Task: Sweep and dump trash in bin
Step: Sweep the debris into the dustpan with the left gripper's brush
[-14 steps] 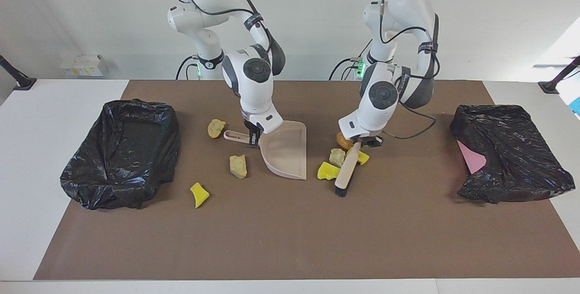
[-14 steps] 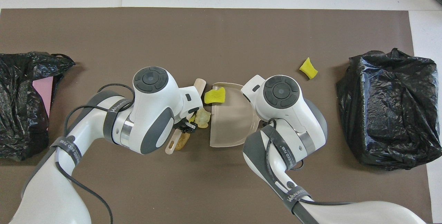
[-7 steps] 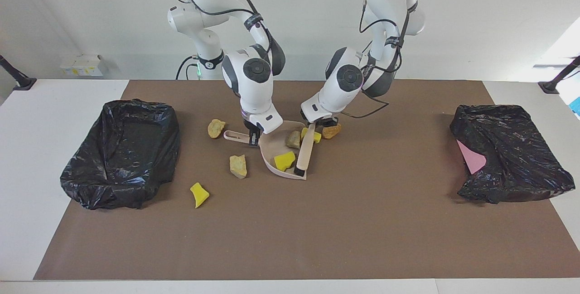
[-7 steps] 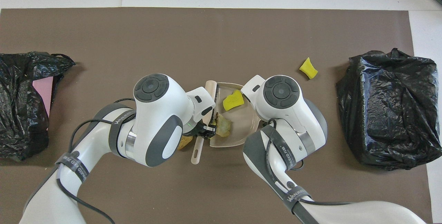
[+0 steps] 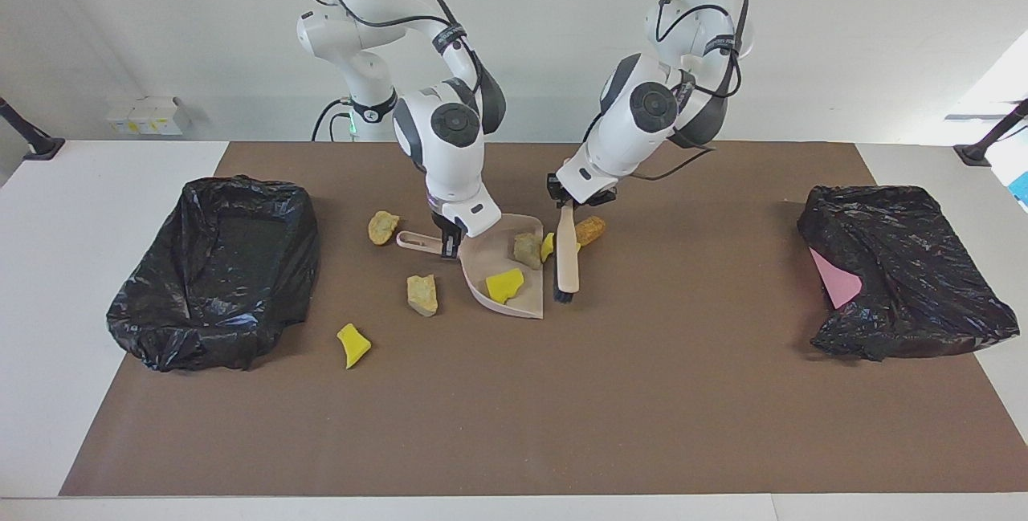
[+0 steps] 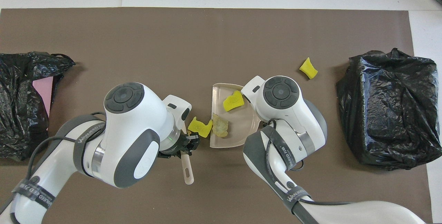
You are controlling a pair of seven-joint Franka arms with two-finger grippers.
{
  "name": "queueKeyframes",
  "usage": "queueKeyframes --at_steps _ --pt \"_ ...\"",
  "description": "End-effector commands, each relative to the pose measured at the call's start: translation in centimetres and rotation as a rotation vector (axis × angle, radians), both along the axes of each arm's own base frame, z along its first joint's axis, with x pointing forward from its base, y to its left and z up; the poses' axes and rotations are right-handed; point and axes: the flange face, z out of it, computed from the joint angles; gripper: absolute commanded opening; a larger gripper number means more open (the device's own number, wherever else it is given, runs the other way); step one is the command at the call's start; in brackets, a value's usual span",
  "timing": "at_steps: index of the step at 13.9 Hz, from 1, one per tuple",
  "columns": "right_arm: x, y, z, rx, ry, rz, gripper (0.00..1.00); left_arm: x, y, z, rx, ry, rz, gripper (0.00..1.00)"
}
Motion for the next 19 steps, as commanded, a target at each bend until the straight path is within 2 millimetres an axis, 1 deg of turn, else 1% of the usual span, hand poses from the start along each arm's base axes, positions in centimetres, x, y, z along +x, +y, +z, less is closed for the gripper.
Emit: queueKeyframes --at_steps 1,3,4,5,6,9,11,12,14,15,16,17,19 --pt "-0.8 -0.3 0.3 -0.002 -0.021 0.014 0.00 -4.6 3.7 -1.7 0.107 0.030 0.148 0.00" --pt "-0.8 -0.4 0.2 -0.005 -0.022 0.020 0.00 -6.9 5.2 -3.1 0.113 0.003 0.174 0.00" --pt "-0.9 -0.3 0.2 -0.005 -0.023 0.028 0.00 -7.7 5.3 -4.0 0.112 -0.016 0.177 0.00" --pt "-0.8 -0.3 0.2 0.000 -0.025 0.067 0.00 -7.6 5.1 -4.8 0.105 -0.038 0.183 0.00" --pt "-0.7 -0.3 0.2 0.005 -0.026 0.115 0.00 -7.4 4.2 -5.5 0.096 -0.059 0.177 0.00" --pt "-0.8 -0.2 0.2 0.004 -0.025 0.133 0.00 -6.8 1.1 -7.2 0.046 -0.133 0.140 0.00" --pt "-0.7 -0.3 0.2 0.004 -0.025 0.132 0.00 -5.5 -1.6 -7.0 0.006 -0.154 0.114 0.00" --pt "-0.8 -0.2 0.2 0.004 -0.025 0.133 0.00 -5.3 -2.9 -6.8 -0.019 -0.162 0.065 0.00" --pt "-0.8 -0.2 0.2 0.004 -0.025 0.133 0.00 -6.1 -5.2 -6.2 -0.096 -0.216 -0.091 0.00" --pt "-0.7 -0.3 0.2 0.004 -0.025 0.132 0.00 -6.9 -6.7 -6.1 -0.131 -0.232 -0.151 0.00" --pt "-0.7 -0.3 0.2 0.004 -0.025 0.132 0.00 -6.9 -8.3 -6.3 -0.156 -0.245 -0.203 0.00" --pt "-0.7 -0.3 0.2 0.004 -0.025 0.132 0.00 -6.7 -9.1 -6.3 -0.171 -0.258 -0.247 0.00" --pt "-0.7 -0.3 0.2 0.004 -0.025 0.132 0.00 -6.3 -9.7 -5.8 -0.206 -0.287 -0.351 0.00"
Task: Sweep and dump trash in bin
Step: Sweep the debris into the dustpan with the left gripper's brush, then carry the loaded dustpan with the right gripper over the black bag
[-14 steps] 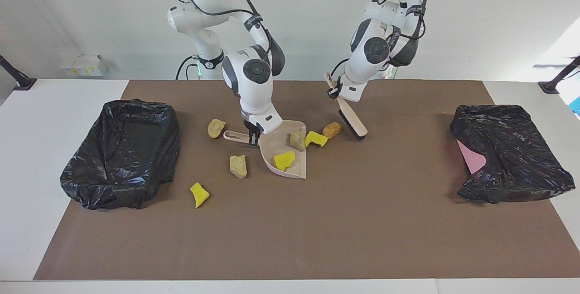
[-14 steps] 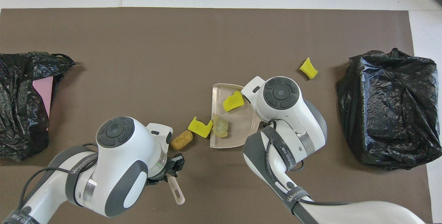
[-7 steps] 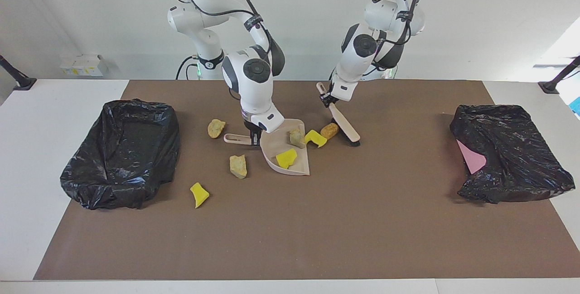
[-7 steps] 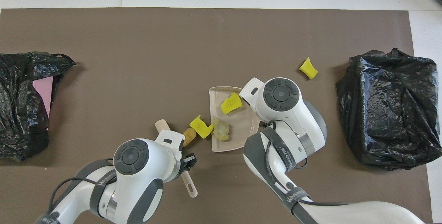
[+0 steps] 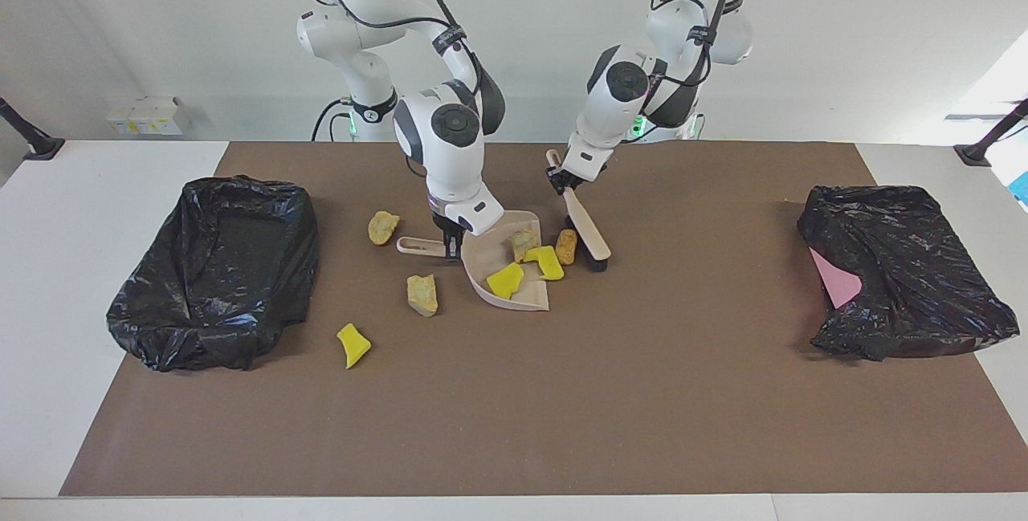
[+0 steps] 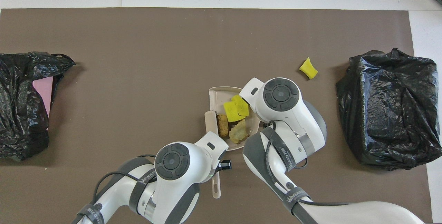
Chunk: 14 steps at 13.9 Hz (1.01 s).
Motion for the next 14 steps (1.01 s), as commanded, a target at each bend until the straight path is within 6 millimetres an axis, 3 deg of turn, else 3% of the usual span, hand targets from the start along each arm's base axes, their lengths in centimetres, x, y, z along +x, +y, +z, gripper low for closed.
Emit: queueKeyframes --at_steps 1,4,8,10,14 --pt "-0.7 -0.4 0.4 -0.006 -0.016 0.034 0.00 1.3 -0.7 0.5 -0.048 -0.040 -0.114 0.00" --pt "-0.7 -0.4 0.4 -0.006 -0.016 0.034 0.00 2.3 1.1 1.5 -0.040 -0.016 -0.076 0.00" --pt "-0.6 -0.3 0.5 -0.004 -0.019 0.030 0.00 4.3 6.4 4.2 0.001 0.065 0.042 0.00" --pt "-0.4 -0.3 0.6 -0.003 -0.022 0.024 0.00 3.6 7.3 5.7 0.032 0.058 0.069 0.00" --pt "0.3 -2.2 2.8 0.002 -0.041 0.010 0.00 -0.4 5.7 5.7 0.155 0.025 0.116 0.00"
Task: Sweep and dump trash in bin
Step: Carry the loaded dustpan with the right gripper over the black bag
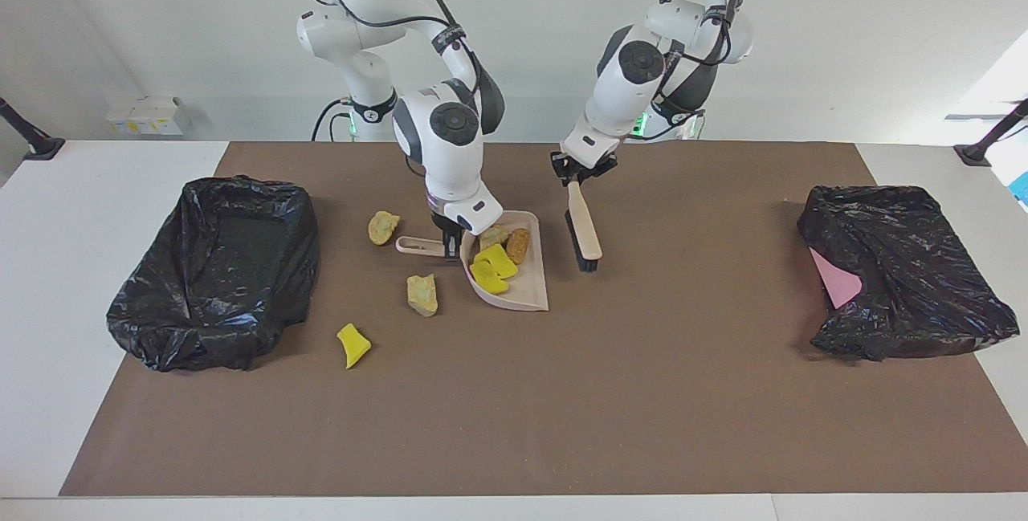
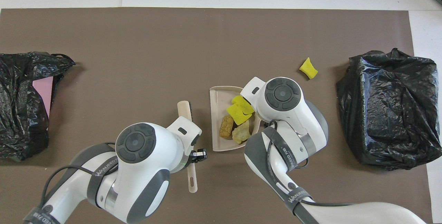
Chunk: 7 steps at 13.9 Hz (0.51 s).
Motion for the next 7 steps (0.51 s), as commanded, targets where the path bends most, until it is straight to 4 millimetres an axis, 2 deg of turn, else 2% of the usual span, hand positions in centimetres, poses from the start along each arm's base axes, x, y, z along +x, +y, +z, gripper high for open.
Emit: queueKeyframes --at_steps 1,5,6,7 --pt "0.4 -2.9 3.2 0.003 -0.041 0.015 0.00 -3.5 -0.2 -0.1 0.035 -0.011 -0.004 0.00" --pt "1.1 -10.0 8.3 0.011 -0.026 -0.029 0.00 -6.6 -3.5 -1.2 0.034 -0.026 -0.017 0.00" --pt "1.2 -11.8 9.3 0.026 -0.008 -0.032 0.00 -7.3 -4.2 -2.3 0.034 -0.032 -0.007 0.00" --pt "1.2 -14.5 10.5 0.034 -0.001 -0.038 0.00 -8.5 -5.4 -3.7 0.027 -0.045 -0.009 0.00"
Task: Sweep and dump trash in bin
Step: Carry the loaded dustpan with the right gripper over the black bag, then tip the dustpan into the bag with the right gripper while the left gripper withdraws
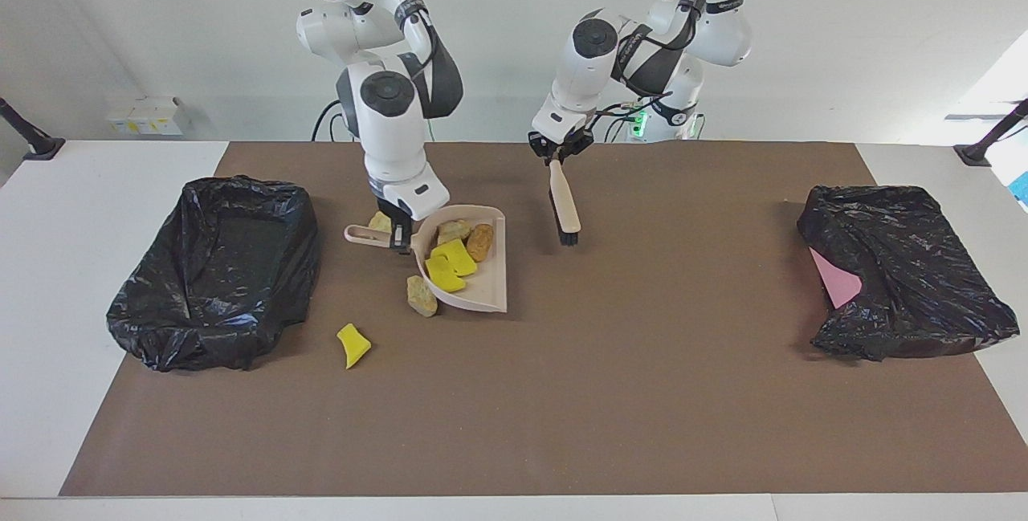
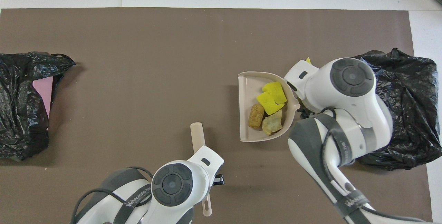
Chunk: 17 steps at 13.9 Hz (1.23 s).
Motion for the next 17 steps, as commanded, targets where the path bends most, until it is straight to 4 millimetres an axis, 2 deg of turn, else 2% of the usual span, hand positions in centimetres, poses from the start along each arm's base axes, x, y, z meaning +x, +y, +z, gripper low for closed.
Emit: queueKeyframes --at_steps 1,3,4,5,7,8,10,14,17 --pt "-0.3 -6.2 3.5 0.033 0.010 0.011 0.00 -2.3 -1.8 -3.0 -0.002 -0.041 0.022 0.00" --pt "-0.5 -13.5 5.3 0.050 0.016 -0.003 0.00 -2.2 -2.0 -3.9 0.002 -0.039 0.027 0.00" --pt "-0.5 -17.7 5.8 0.061 0.023 0.004 0.00 -2.1 -1.9 -4.0 0.010 -0.030 0.017 0.32" --pt "-0.7 -20.9 6.1 0.071 0.019 0.014 0.00 -2.0 -1.9 -3.9 0.012 -0.028 0.024 0.99" --pt "-1.3 -25.7 6.2 0.072 0.006 0.021 0.00 -0.6 -1.4 -2.6 -0.002 -0.035 0.045 1.00" --pt "-1.6 -27.6 6.3 0.058 0.005 0.013 0.00 0.7 -1.1 -1.8 0.000 -0.044 0.056 1.00" --pt "-2.0 -31.6 7.1 -0.007 -0.020 -0.005 0.00 4.2 0.8 -0.2 -0.013 -0.078 0.081 1.00" --pt "-2.9 -35.9 7.5 -0.112 -0.057 -0.022 0.00 10.8 5.9 2.8 -0.047 -0.117 0.081 1.00" --pt "-3.8 -38.4 7.8 -0.184 -0.047 -0.040 0.00 14.2 10.2 4.3 -0.049 -0.120 0.065 1.00"
